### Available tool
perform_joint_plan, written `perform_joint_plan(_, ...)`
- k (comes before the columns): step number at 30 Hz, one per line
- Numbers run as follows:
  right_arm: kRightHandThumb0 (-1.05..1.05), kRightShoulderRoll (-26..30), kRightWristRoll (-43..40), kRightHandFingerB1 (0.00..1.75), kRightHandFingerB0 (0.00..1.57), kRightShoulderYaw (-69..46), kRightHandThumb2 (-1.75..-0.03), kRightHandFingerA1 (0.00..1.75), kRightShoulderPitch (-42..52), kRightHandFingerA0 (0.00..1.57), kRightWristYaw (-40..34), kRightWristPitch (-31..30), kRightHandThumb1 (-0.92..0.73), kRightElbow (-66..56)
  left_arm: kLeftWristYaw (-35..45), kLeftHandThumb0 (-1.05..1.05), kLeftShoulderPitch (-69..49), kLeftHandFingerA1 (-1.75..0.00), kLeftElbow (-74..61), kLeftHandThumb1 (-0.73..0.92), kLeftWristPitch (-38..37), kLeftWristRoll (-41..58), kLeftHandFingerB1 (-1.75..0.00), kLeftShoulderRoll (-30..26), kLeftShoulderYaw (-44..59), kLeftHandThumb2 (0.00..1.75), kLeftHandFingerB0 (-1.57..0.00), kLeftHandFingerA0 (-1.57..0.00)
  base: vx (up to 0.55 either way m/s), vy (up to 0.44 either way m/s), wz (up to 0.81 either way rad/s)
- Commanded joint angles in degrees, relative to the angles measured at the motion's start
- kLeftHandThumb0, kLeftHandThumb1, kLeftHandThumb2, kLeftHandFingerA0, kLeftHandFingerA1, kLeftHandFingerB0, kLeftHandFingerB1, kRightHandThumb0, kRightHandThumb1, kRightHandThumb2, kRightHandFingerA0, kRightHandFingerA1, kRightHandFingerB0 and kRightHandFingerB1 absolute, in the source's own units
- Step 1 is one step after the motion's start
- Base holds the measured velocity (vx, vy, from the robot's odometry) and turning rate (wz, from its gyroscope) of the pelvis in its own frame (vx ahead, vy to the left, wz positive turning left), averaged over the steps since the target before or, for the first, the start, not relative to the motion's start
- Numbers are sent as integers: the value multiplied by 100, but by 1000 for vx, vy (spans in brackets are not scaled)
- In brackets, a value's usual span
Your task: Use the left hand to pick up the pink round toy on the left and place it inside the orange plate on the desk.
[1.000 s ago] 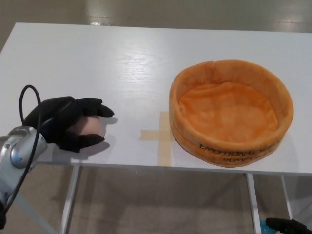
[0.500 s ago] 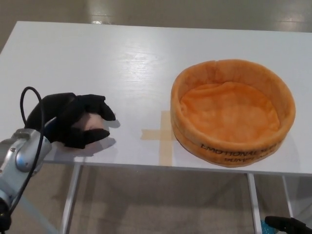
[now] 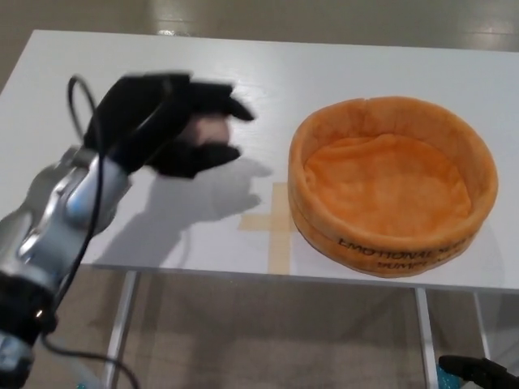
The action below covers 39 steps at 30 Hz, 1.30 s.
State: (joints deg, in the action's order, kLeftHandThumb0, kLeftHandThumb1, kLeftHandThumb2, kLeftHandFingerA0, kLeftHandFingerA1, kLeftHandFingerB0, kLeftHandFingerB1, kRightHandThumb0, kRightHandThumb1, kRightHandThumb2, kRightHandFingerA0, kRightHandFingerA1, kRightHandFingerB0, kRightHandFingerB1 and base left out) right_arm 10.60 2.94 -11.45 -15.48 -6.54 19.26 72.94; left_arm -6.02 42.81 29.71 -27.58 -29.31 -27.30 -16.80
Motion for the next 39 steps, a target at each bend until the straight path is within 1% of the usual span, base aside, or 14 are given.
perform_joint_plan(1,-12,3,-24,77,63,28,-91,78,46,54,-3,-45,-26,57,-11,-33,638,-145,51,71,261,-473,-63,411,-258,65,-88,-82,0,0,0)
perform_joint_plan(3,-14,4,-37,72,67,15,-83,89,37,53,-8,-34,-30,60,-50,-32,805,-149,124,71,290,-579,-66,522,-348,65,-87,-80,0,0,0)
perform_joint_plan(4,-10,5,-44,77,64,9,-91,79,32,57,-3,-40,-27,62,-38,-34,896,-146,134,71,365,-638,-60,614,-411,61,-85,-80,0,0,0)
perform_joint_plan(15,-12,-33,12,77,63,67,-92,81,27,59,-20,5,-26,59,-145,-24,1325,-145,521,65,734,-1054,-57,1685,-1080,62,-89,-85,0,0,0)
perform_joint_plan(16,-13,-38,10,72,67,69,-82,94,26,54,-18,9,-31,58,-170,-26,1335,-144,550,63,751,-1093,-54,1728,-1116,61,-87,-86,0,0,0)
perform_joint_plan(20,-13,-58,-17,72,68,69,-81,96,5,53,-45,-26,-31,53,-426,-23,1379,-145,873,61,629,-1173,-56,1970,-1258,60,-87,-91,0,0,0)
perform_joint_plan(21,-15,-61,-17,73,69,73,-84,96,9,55,-51,7,-29,51,-333,-26,1376,-89,1024,66,675,-1140,-45,2102,-1325,60,-74,-91,0,0,0)
perform_joint_plan(22,-15,-61,-18,73,69,75,-84,96,11,55,-52,18,-29,51,-307,-26,1379,-89,1071,66,687,-1132,-45,2137,-1341,60,-74,-91,0,0,0)
perform_joint_plan(23,-12,-58,-43,78,65,61,-93,82,27,60,-7,51,-25,45,-77,-37,1382,-62,1111,65,730,-1089,-38,2166,-1375,59,-55,-84,0,0,0)
perform_joint_plan(24,-13,-62,-50,78,66,56,-92,80,29,58,-8,58,-24,43,219,-37,1388,-47,1124,32,787,-1144,-46,2148,-1494,92,0,0,0,0,0)
perform_joint_plan(25,-13,-66,-53,78,66,54,-92,80,29,58,-12,61,-24,42,422,-37,1397,-47,1141,32,824,-1187,-46,2135,-1582,92,0,0,0,0,0)
perform_joint_plan(26,-16,-65,-39,73,68,67,-83,87,27,50,-24,50,-31,42,560,-76,1410,-29,1179,50,846,-1238,-32,2128,-1677,88,-4,-4,0,0,0)
perform_joint_plan(28,-13,-54,-16,77,64,93,-92,77,22,51,-19,32,-26,41,784,-83,1426,-13,1263,52,880,-1273,-22,2144,-1843,93,-9,0,0,0,0)
perform_joint_plan(39,-17,-69,-21,73,68,116,-84,87,13,49,-12,36,-28,46,1508,-89,1533,0,1017,49,1105,-1042,-9,2128,-1853,93,-1,0,0,0,0)
